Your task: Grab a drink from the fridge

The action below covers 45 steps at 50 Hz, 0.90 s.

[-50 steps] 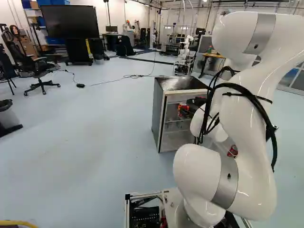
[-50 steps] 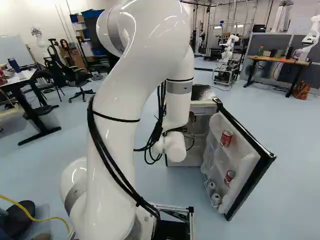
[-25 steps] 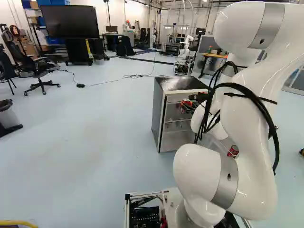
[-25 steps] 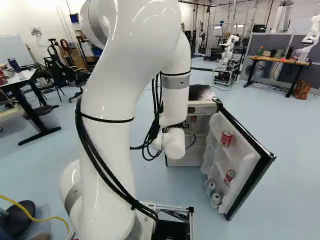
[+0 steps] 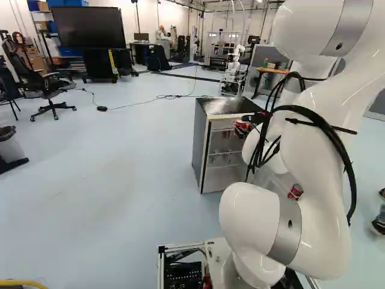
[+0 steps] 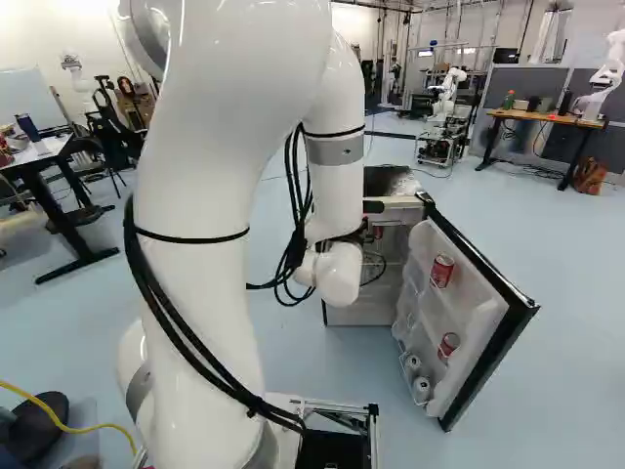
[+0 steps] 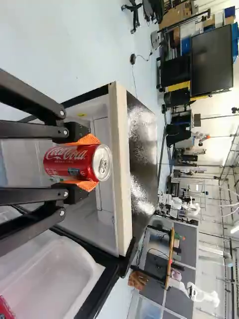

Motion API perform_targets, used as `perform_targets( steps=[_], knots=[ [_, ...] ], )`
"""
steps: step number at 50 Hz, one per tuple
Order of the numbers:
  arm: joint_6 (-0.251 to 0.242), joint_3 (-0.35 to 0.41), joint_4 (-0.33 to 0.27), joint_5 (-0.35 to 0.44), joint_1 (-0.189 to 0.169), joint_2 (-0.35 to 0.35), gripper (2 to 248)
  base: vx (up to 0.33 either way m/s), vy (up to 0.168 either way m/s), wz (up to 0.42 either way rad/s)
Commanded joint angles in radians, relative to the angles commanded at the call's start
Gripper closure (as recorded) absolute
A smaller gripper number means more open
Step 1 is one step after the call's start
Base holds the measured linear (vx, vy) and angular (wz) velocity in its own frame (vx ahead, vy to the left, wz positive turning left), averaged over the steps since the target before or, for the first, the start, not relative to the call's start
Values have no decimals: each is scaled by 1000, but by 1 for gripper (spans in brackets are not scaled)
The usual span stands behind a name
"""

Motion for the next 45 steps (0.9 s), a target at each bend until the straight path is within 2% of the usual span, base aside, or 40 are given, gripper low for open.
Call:
perform_targets(
  steps=[22,45],
  knots=[
    [0,-7,0,0,12,52,160,0,0,0],
    [0,-79,0,0,39,53,160,0,0,0]
  ],
)
